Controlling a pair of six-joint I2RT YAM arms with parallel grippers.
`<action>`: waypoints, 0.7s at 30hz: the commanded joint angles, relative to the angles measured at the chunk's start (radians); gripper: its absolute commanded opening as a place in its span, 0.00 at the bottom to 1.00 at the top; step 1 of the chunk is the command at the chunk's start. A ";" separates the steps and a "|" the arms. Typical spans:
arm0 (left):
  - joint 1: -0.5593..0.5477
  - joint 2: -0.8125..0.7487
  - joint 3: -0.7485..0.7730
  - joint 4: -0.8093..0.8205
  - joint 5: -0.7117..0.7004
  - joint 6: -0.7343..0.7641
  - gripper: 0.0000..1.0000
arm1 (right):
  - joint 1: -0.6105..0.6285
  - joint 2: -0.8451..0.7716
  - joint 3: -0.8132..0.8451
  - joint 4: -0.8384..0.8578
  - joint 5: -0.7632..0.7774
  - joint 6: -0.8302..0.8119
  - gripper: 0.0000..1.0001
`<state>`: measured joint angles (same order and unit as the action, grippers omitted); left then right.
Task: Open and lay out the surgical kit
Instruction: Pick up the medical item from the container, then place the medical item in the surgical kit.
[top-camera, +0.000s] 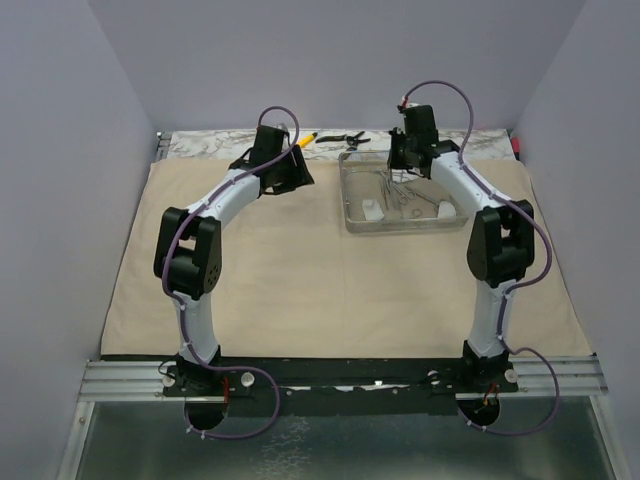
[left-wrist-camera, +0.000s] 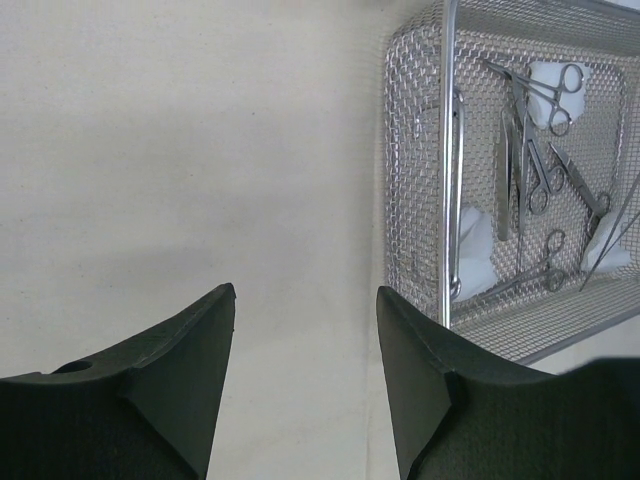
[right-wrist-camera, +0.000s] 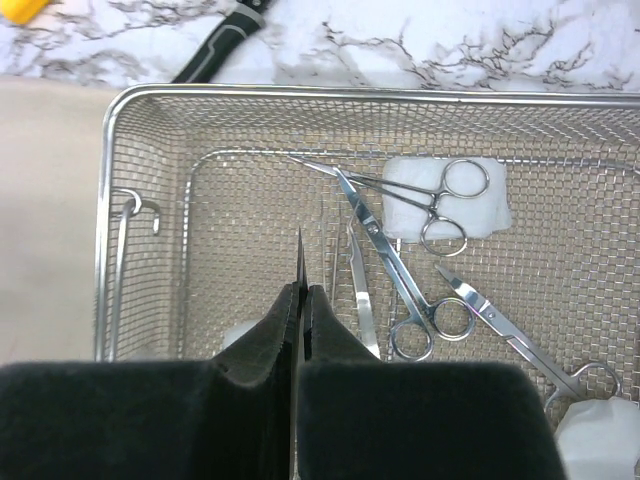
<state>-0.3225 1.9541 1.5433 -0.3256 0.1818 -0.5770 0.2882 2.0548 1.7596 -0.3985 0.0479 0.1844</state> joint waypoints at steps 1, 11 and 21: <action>0.003 -0.041 0.045 0.000 0.029 0.040 0.60 | 0.003 -0.079 0.011 -0.025 -0.145 0.012 0.01; 0.001 -0.105 0.035 0.026 0.298 0.104 0.59 | 0.002 -0.292 -0.178 0.059 -0.502 0.197 0.01; -0.126 -0.294 -0.114 0.227 0.452 0.000 0.65 | 0.021 -0.454 -0.355 0.202 -0.397 0.495 0.01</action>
<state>-0.3939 1.7565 1.4967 -0.2230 0.5552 -0.5175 0.2966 1.6634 1.4345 -0.2588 -0.4179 0.5369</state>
